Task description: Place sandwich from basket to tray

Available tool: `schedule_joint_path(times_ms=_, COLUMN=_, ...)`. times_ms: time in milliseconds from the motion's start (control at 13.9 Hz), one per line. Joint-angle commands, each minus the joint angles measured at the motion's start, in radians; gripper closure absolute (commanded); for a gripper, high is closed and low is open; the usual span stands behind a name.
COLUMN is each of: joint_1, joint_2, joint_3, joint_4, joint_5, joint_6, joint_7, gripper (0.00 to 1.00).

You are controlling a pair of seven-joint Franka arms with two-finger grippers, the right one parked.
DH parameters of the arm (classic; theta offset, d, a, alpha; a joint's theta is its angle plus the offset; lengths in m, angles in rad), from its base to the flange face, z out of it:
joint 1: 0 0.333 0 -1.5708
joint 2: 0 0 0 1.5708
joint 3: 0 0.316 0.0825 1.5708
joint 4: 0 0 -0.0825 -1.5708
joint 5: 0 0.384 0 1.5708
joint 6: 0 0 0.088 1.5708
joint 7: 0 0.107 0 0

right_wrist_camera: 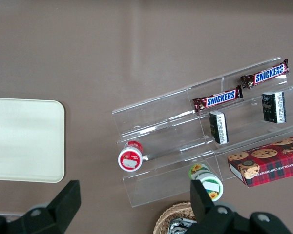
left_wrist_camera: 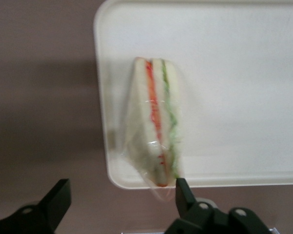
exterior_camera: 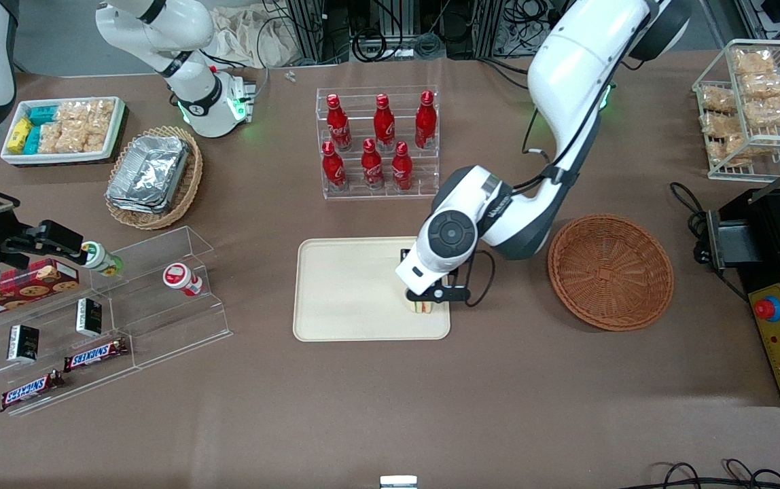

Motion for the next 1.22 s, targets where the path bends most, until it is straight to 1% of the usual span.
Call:
schedule_joint_path(times_ms=0, joint_1=0.066, joint_2=-0.119, joint_3=0.006, joint_4=-0.02, joint_5=-0.002, joint_6=-0.127, joint_7=-0.007, gripper=0.01)
schedule_joint_path(times_ms=216, joint_1=0.153, joint_2=-0.188, joint_3=0.006, joint_4=-0.017, joint_5=0.003, joint_6=-0.262, joint_7=0.008, gripper=0.01)
schedule_joint_path(times_ms=288, joint_1=0.179, joint_2=-0.211, joint_3=0.007, joint_4=-0.02, joint_5=0.013, joint_6=-0.283, joint_7=0.008, gripper=0.01)
schedule_joint_path(times_ms=504, joint_1=0.254, joint_2=-0.263, joint_3=0.007, joint_4=-0.023, joint_5=0.098, joint_6=-0.362, joint_7=0.032, gripper=0.01)
schedule_joint_path(times_ms=576, joint_1=0.293, joint_2=-0.28, joint_3=0.006, joint_4=-0.023, joint_5=0.103, joint_6=-0.385, joint_7=0.086, gripper=0.01)
schedule_joint_path(times_ms=792, joint_1=0.412, joint_2=-0.331, joint_3=0.006, joint_4=-0.023, joint_5=0.103, joint_6=-0.464, joint_7=0.346, gripper=0.01)
schedule_joint_path(times_ms=936, joint_1=0.472, joint_2=-0.363, joint_3=0.006, joint_4=-0.023, joint_5=0.103, joint_6=-0.469, joint_7=0.407, gripper=0.01)
schedule_joint_path(times_ms=1152, joint_1=0.534, joint_2=-0.392, joint_3=0.007, joint_4=-0.017, joint_5=0.104, joint_6=-0.466, joint_7=0.441, gripper=0.01)
